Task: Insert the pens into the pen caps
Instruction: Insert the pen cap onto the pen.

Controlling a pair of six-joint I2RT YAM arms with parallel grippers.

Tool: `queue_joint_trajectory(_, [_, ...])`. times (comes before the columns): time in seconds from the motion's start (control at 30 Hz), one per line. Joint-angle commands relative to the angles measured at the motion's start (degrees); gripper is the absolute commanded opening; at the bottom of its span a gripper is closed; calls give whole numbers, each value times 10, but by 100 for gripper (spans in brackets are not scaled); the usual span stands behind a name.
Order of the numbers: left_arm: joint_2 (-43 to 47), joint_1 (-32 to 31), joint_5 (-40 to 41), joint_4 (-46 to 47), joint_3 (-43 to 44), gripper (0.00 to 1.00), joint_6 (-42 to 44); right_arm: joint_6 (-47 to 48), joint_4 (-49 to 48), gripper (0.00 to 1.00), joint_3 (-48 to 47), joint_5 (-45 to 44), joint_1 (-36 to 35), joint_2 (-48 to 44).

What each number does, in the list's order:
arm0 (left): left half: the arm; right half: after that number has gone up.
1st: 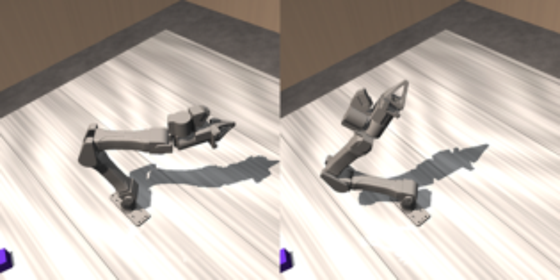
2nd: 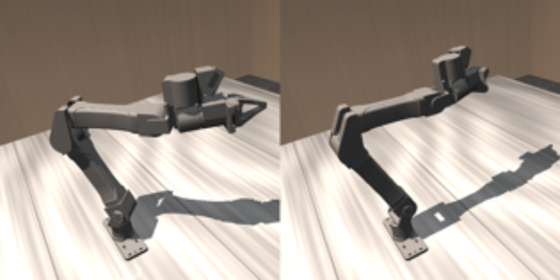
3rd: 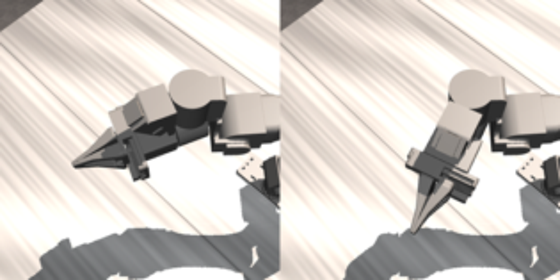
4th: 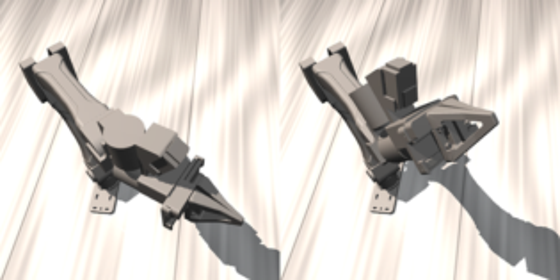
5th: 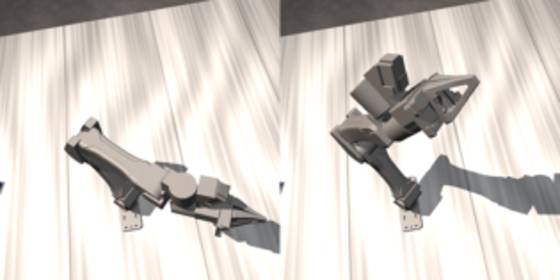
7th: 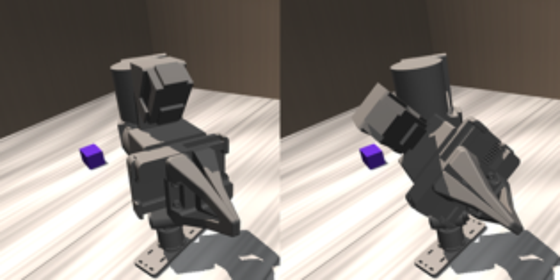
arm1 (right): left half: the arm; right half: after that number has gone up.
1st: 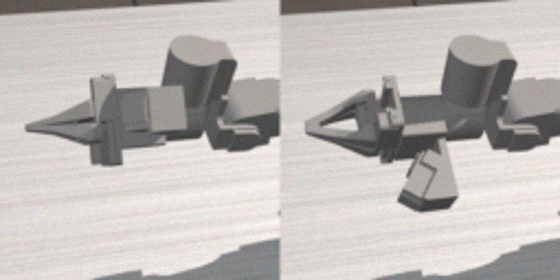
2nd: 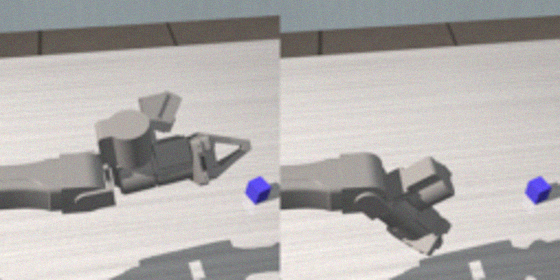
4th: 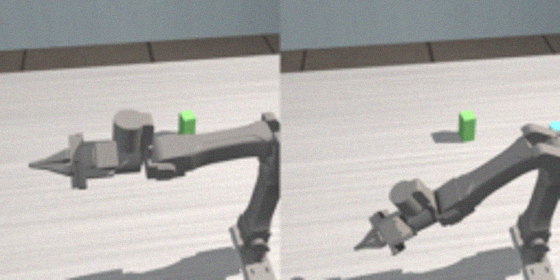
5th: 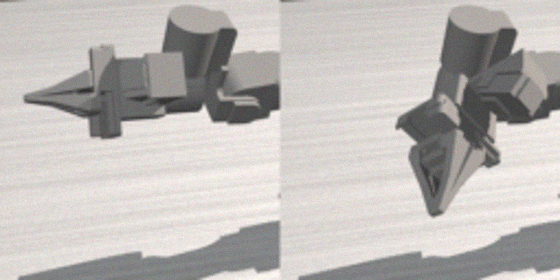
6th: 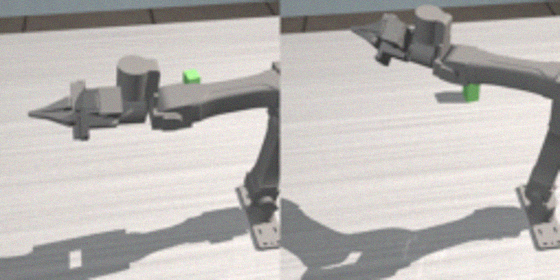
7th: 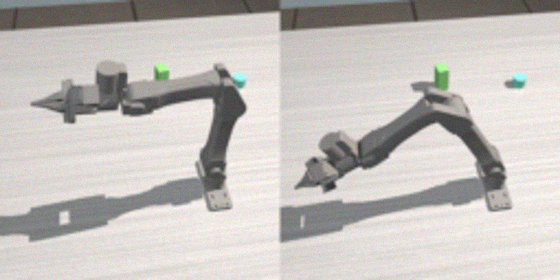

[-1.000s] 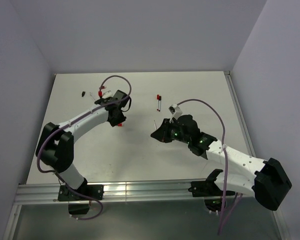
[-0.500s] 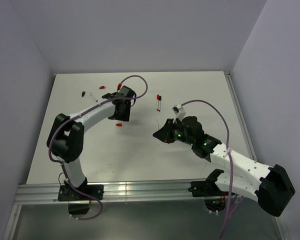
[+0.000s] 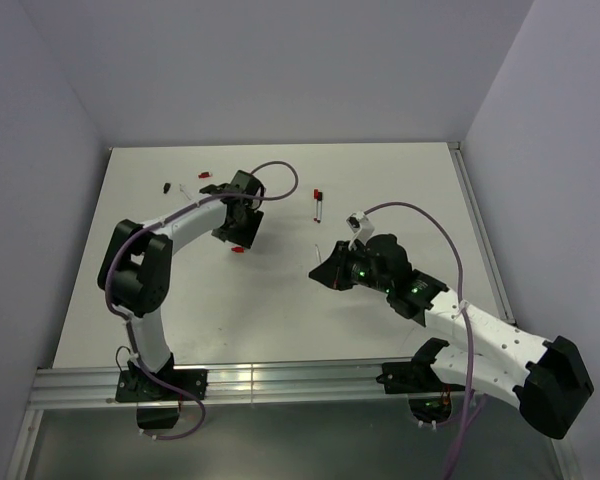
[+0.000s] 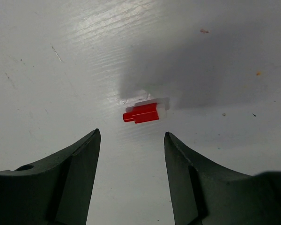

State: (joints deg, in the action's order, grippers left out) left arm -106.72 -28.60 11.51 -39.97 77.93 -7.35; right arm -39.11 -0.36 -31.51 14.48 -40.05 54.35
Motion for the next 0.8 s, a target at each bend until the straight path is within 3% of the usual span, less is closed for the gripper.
queue_joint_trajectory(0.0, [-9, 16, -48, 2, 31, 62, 32, 1, 1, 0, -16, -2, 4, -18])
queue_joint_trajectory(0.77, [-48, 35, -73, -3, 53, 61, 42, -2, 33, 0, -15, -9, 4, -37])
